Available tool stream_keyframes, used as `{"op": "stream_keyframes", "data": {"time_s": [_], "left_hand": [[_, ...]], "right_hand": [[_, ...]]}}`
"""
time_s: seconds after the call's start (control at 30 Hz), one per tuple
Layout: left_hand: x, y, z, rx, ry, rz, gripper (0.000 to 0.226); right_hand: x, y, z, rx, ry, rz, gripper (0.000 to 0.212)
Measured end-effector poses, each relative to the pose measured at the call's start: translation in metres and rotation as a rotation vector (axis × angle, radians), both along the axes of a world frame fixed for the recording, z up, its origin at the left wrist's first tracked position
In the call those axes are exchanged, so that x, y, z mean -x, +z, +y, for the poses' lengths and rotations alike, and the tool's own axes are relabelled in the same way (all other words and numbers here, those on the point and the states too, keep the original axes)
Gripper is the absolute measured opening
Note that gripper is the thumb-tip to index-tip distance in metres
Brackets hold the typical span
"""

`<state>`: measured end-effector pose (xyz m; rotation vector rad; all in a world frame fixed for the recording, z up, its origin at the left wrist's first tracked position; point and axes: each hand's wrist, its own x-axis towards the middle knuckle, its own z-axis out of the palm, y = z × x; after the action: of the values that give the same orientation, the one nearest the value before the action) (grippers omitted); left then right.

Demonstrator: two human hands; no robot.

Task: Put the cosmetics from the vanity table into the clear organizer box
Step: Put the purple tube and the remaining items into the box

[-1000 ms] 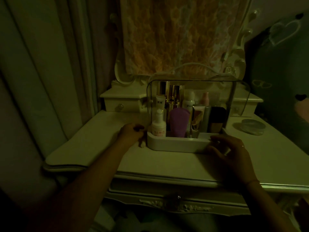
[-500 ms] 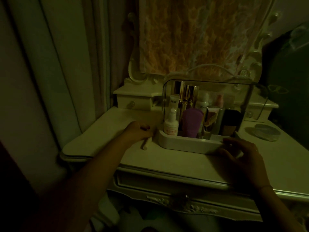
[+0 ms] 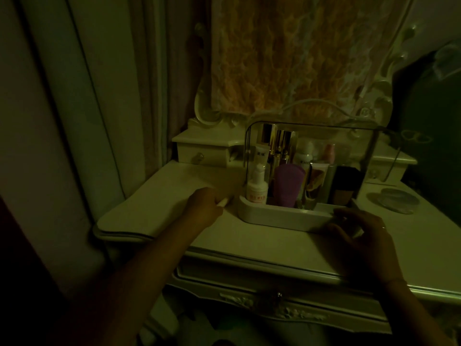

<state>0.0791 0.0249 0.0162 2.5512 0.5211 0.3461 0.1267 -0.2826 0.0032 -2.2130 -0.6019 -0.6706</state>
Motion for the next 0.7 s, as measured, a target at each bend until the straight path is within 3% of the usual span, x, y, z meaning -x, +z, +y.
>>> {"op": "stream_keyframes", "data": {"time_s": [0.17, 0.3, 0.53, 0.6, 0.7], "left_hand": [[0.019, -0.003, -0.004, 0.260, 0.010, -0.199, 0.009], [0.036, 0.001, -0.020, 0.611, -0.039, -0.376, 0.026], [0.042, 0.003, -0.064, 0.887, -0.330, -0.401, 0.023], [0.038, 0.004, -0.078, 0.911, -0.387, -0.393, 0.025], [0.031, 0.006, -0.098, 0.910, -0.451, -0.398, 0.026]], "right_hand": [[0.000, -0.001, -0.001, -0.013, -0.003, 0.017, 0.031], [0.000, 0.000, 0.000, 0.000, 0.009, 0.021, 0.029], [0.019, 0.006, 0.012, -0.097, 0.054, -0.040, 0.029], [0.029, 0.009, 0.024, -0.154, 0.156, 0.016, 0.028], [0.035, 0.020, 0.039, -0.259, 0.330, 0.247, 0.025]]}}
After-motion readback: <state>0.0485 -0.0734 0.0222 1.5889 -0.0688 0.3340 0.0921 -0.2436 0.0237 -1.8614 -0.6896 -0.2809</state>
